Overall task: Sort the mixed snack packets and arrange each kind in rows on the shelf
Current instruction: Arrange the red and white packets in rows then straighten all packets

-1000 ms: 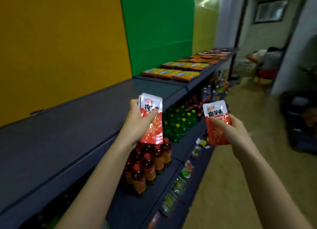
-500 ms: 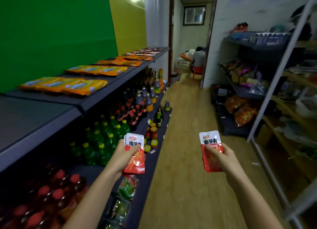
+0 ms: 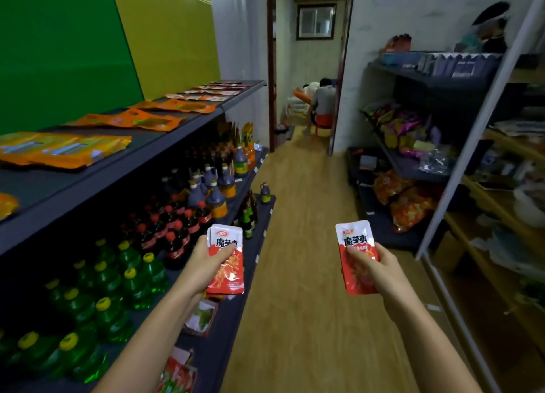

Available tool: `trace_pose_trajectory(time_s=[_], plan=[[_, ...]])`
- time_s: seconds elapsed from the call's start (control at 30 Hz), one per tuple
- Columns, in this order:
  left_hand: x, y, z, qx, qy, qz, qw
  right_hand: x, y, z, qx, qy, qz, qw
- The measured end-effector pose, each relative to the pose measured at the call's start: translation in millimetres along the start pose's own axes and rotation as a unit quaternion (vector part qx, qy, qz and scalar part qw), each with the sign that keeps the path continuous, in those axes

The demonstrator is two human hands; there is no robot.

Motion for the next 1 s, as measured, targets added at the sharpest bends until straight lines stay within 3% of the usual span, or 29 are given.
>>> trace_pose_trajectory(time_s=[0.3,0.7,1.0], plan=[[218.2,26.4,28.5,-0.011,0.035,0.047,0.998,197.5,-99.9,44.4,-0.003,-0.026,-0.032,0.999],[431.4,-15.6,125.0,-0.032,0.09,0.008,0.995,455.6,-137.2,54.8,-0.009,-0.066,0.015,0.998],[623.4,18.8,209.4,-0.031,0.136,0.042,0.989,665.8,-248.5,26.8,-0.008,-0.08,-0.025,0.996]])
Point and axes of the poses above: each hand's wrist, its own x-axis towards the middle knuckle, its own z-axis out of the palm, y = z × x, the point moved 3 cm from there along x, towards the middle knuckle, and after that the axes turned 11 degrees about z, right-handed, at the moved point
